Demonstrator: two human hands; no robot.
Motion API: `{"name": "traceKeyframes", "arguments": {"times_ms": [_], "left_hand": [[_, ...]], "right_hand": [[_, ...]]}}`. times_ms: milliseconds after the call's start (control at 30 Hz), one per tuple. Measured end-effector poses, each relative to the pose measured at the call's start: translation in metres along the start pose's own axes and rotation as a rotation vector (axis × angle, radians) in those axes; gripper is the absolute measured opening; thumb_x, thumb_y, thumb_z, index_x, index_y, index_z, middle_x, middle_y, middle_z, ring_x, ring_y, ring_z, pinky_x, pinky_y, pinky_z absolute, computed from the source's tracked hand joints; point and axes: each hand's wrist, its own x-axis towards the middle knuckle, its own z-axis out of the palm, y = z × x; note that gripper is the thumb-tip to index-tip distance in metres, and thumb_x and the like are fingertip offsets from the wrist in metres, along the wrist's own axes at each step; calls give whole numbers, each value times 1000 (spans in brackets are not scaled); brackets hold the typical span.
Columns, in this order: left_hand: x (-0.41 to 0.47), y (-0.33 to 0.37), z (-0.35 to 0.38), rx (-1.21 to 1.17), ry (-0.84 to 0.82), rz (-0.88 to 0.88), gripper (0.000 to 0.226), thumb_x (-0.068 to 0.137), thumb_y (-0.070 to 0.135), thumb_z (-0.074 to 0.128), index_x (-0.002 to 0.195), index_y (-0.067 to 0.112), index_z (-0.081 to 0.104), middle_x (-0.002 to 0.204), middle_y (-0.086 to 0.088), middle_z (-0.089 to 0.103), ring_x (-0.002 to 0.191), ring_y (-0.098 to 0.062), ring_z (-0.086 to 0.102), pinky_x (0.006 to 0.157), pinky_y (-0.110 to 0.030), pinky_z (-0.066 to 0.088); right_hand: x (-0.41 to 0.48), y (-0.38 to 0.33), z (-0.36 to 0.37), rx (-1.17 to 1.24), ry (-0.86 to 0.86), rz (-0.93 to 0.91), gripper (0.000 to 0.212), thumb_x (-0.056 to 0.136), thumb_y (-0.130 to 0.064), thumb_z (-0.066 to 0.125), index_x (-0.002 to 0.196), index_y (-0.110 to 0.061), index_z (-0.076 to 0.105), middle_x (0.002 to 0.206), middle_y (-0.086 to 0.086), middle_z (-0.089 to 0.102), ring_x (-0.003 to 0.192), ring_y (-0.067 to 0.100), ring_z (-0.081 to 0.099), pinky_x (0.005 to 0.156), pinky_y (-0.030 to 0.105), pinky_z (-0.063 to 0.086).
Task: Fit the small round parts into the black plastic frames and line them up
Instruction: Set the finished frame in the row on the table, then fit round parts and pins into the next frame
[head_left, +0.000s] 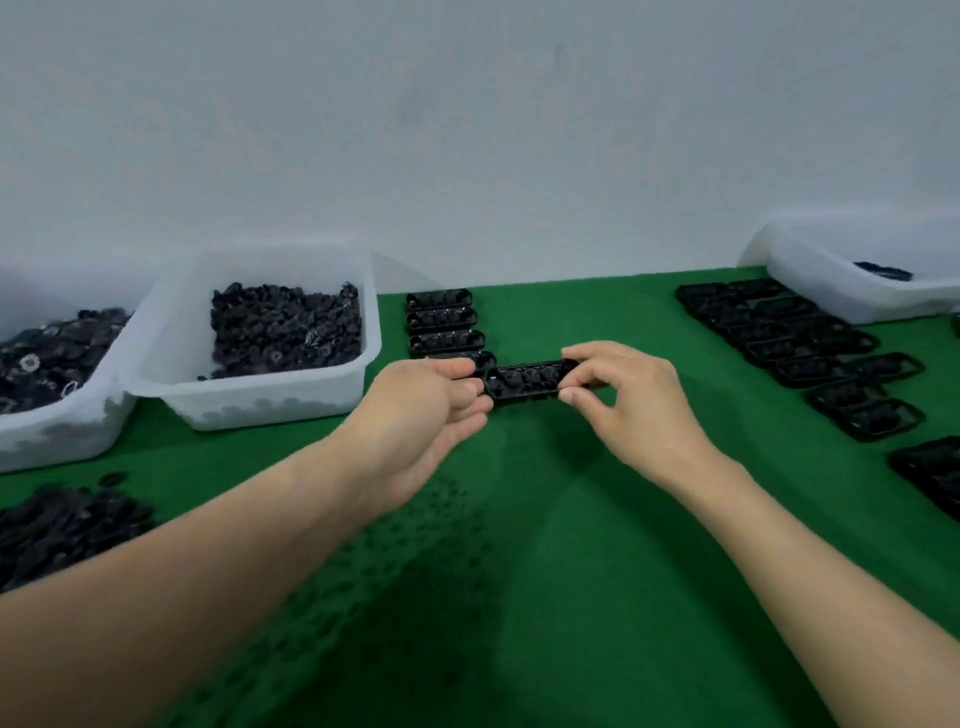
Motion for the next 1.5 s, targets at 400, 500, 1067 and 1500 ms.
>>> {"name": "traceKeyframes", "arguments": {"times_ms": [400,500,1067,1500], "left_hand": [[167,84,25,-159,-30,-135,90,89,65,23,139,-10,16,145,-34,15,134,-47,18,107,-47,26],[185,83,24,-150,-19,-141,90,89,65,22,139,-9,15,146,-33,15,134,-48,17,106,-50,27],[159,89,9,-101,-59,-70,62,98,45,24,125,-8,42,131,-31,44,119,-39,46,94,-42,41],[-150,2,-167,584,93,381,25,88,14,52,87,29,71,85,-4,71,72,-12,65,64,-19,49]], "right_hand": [[145,84,60,-54,48,108,9,82,-11,66,80,-7,73,90,6,66,90,19,57,84,28,43],[157,93,69,-57,9,131,8,83,-12,66,83,-6,72,96,5,64,91,19,56,85,26,41],[141,75,62,-100,95,49,11,86,-13,61,94,-10,68,98,5,61,89,17,54,85,28,42],[-21,-190,62,273,-592,-604,13,82,-33,60,87,-23,68,82,-8,64,74,4,54,67,18,44]]}}
